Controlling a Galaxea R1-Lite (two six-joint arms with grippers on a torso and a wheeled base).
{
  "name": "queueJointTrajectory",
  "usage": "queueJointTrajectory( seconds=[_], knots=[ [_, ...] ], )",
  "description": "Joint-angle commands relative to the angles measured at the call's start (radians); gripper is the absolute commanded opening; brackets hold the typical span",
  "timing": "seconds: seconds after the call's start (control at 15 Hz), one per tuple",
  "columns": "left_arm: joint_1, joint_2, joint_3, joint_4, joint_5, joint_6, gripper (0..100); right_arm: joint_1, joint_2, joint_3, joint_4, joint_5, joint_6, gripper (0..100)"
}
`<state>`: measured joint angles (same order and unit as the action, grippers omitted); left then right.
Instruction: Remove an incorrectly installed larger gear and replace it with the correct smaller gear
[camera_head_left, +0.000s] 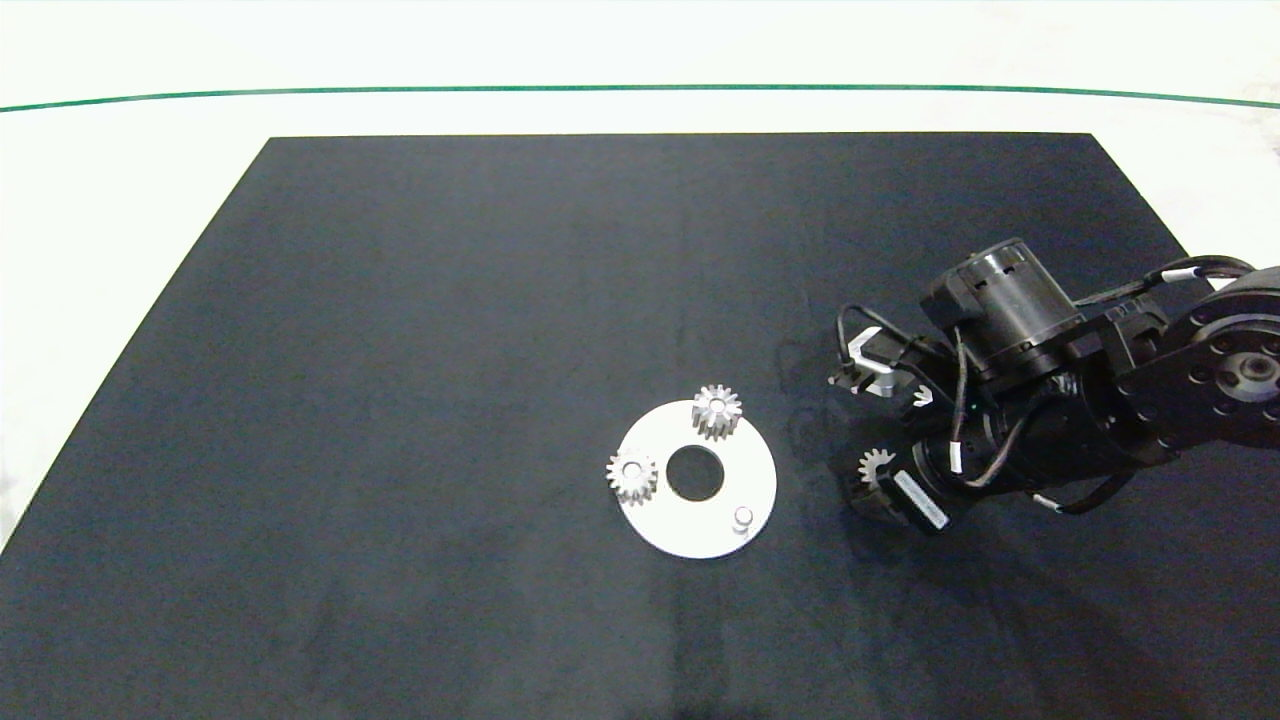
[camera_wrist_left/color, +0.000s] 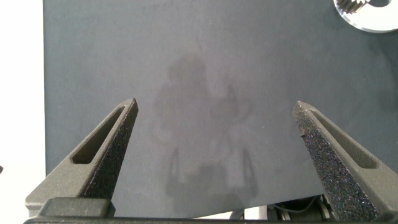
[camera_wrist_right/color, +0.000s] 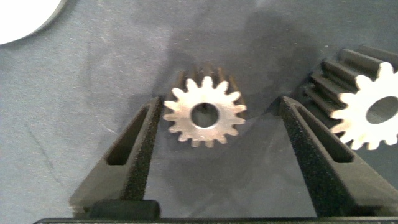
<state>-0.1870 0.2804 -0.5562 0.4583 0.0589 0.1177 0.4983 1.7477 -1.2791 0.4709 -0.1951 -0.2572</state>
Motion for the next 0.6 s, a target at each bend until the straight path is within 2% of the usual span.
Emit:
queueJointTrajectory(
  seconds=[0.07,0.6],
  knots=[
    [0.000,-0.003,0.002,0.002,0.001,0.000,100,0.006,0.001,0.001,0.003,0.000,0.000,70],
    [0.000,-0.009,0.004,0.002,0.001,0.000,100,0.017,0.001,0.001,0.003,0.006,0.003,54]
  ],
)
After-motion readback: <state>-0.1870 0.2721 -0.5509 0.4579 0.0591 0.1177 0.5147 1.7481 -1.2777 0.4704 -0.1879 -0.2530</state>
